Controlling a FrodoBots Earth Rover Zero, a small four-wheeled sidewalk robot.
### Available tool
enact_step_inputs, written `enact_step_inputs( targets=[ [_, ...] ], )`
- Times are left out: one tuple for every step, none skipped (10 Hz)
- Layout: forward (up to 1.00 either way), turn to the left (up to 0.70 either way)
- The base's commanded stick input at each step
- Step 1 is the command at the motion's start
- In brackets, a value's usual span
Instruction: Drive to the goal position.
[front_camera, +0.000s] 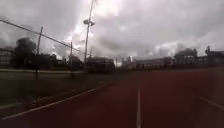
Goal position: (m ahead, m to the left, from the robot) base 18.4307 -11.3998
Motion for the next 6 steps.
enact_step_inputs(
  targets=[
    [0.7, 0.0],
    [0.7, 0.0],
    [0.7, 0.0],
    [0.7, 0.0],
    [0.7, 0.0],
    [0.7, 0.0]
  ],
)
